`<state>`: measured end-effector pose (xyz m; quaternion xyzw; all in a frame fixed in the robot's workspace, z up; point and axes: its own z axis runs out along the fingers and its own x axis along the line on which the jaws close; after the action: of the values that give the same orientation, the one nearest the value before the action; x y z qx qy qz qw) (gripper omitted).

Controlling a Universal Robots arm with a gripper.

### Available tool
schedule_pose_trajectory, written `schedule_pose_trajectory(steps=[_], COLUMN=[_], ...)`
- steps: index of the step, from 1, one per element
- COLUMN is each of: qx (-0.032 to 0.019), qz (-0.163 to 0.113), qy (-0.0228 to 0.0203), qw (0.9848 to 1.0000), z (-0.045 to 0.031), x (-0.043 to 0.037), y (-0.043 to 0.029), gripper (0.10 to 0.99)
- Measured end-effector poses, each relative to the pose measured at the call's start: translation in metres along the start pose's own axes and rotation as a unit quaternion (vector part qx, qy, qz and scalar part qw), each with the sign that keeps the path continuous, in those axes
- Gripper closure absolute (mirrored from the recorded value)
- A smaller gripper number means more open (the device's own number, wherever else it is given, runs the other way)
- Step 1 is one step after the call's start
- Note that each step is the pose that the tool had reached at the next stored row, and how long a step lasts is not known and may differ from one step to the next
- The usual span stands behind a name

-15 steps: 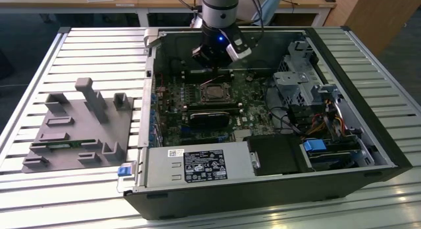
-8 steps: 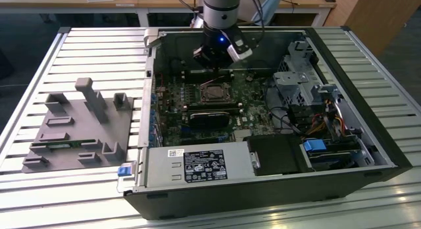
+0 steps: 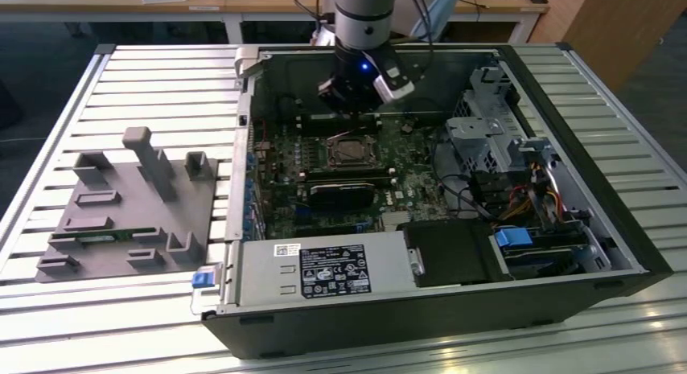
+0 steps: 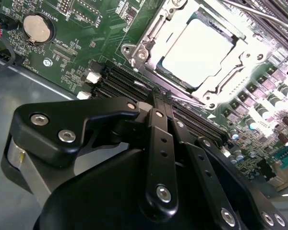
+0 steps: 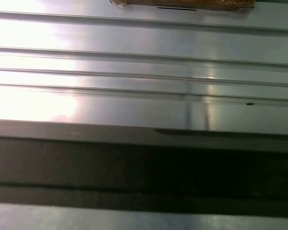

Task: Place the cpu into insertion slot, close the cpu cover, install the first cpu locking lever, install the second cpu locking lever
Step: 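Install the first cpu locking lever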

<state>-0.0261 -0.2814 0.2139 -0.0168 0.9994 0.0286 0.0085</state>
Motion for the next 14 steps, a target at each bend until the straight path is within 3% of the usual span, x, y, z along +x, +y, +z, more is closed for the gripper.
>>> schedule_pose_trajectory(steps=[14], qx=[0.0005], qz=[0.002], qy=[0.0000], qw=[1.0000], z=[0.0088], x=[-0.0060], y=[-0.0007], gripper=[0.980])
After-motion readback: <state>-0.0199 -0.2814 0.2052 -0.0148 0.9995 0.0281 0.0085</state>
